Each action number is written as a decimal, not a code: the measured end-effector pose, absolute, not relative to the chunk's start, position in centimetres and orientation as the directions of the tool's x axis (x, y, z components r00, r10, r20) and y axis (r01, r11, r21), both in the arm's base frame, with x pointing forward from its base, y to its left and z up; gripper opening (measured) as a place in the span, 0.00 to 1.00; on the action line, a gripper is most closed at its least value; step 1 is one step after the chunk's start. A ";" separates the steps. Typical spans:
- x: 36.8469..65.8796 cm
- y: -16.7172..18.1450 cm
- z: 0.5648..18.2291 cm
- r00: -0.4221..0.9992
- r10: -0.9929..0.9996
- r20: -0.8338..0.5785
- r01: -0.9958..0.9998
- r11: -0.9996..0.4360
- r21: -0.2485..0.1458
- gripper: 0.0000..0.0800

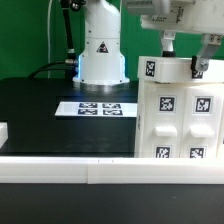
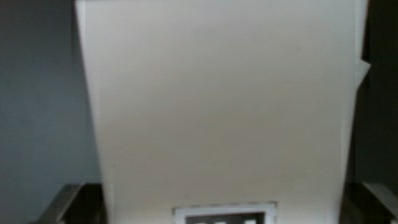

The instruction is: Assemble cabinet

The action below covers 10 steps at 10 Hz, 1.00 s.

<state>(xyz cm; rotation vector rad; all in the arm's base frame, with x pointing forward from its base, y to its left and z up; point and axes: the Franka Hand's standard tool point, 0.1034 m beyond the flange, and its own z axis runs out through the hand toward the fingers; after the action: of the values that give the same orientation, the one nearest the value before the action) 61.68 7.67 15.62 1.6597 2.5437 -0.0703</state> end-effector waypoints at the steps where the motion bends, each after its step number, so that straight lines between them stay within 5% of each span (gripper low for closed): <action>1: 61.7 7.6 15.6 -0.397 0.911 -0.112 0.916 0.401 0.018 0.69; 4: 61.7 7.6 15.6 -0.355 0.928 -0.110 0.933 0.360 0.023 0.69; 10: 61.5 7.3 15.5 0.165 0.983 -0.079 0.985 -0.160 0.070 0.70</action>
Offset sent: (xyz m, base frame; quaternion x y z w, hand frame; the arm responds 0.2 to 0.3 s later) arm 0.0000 0.0000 0.0000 0.0000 0.0000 0.0000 1.0000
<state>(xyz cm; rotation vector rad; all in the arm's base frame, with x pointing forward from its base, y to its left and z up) 61.51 7.32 15.48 2.3158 1.9644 -0.0236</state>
